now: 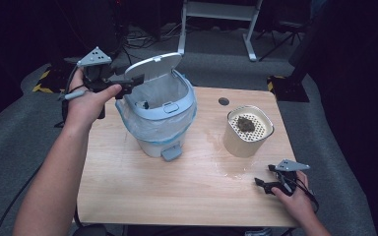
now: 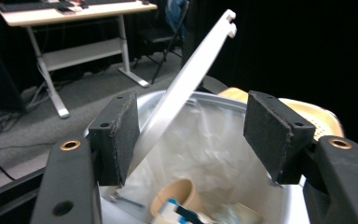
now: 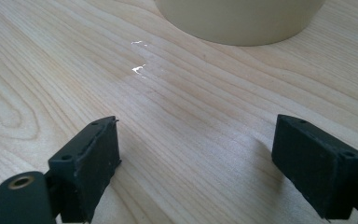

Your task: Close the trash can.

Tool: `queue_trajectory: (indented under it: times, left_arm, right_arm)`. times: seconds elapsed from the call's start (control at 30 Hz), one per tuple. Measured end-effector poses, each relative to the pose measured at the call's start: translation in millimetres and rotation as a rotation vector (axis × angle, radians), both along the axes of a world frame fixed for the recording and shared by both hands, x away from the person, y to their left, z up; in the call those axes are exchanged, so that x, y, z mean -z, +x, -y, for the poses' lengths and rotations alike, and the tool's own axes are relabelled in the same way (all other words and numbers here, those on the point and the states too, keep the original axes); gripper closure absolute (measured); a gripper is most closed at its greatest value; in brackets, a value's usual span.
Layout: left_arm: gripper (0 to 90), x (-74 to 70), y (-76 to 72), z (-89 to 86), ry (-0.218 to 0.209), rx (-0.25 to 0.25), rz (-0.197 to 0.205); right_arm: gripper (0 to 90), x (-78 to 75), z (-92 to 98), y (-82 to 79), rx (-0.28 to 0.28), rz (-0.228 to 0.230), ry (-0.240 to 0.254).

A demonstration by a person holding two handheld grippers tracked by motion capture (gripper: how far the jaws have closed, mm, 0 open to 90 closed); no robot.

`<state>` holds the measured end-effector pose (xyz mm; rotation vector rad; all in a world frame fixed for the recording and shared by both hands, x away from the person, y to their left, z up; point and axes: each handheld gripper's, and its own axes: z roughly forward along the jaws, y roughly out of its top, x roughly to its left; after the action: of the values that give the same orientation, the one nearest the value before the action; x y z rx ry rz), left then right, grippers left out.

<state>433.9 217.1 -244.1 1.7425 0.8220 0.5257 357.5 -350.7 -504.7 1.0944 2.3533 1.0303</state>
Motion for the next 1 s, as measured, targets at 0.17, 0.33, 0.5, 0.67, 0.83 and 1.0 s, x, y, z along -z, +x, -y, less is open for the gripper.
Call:
queue_trajectory:
  times: [0.17, 0.33, 0.5, 0.67, 0.83, 1.0]
  left_arm:
    - [37.0, 11.0, -6.0, 11.5, -0.027, 0.048, -0.024]
    - [37.8, 18.0, -12.0, 28.9, 0.023, 0.080, -0.025]
    - [39.9, 21.6, -11.4, 39.2, 0.037, 0.093, -0.063]
    - [41.4, 24.1, -6.4, 47.1, 0.030, 0.094, -0.093]
    - [46.3, 27.0, -0.3, 52.4, 0.022, 0.094, -0.117]
    - [54.3, 29.4, 3.8, 56.4, 0.019, 0.083, -0.135]
  right_arm:
    - [15.1, 0.0, 0.0, 0.0, 0.000, 0.000, 0.000]
    - [15.1, 0.0, 0.0, 0.0, -0.001, 0.000, 0.000]
    - [15.1, 0.0, 0.0, 0.0, -0.001, 0.000, -0.001]
    - [15.1, 0.0, 0.0, 0.0, -0.001, 0.000, 0.000]
    - [15.1, 0.0, 0.0, 0.0, -0.001, 0.000, 0.000]
    - [15.1, 0.0, 0.0, 0.0, 0.000, 0.000, 0.000]
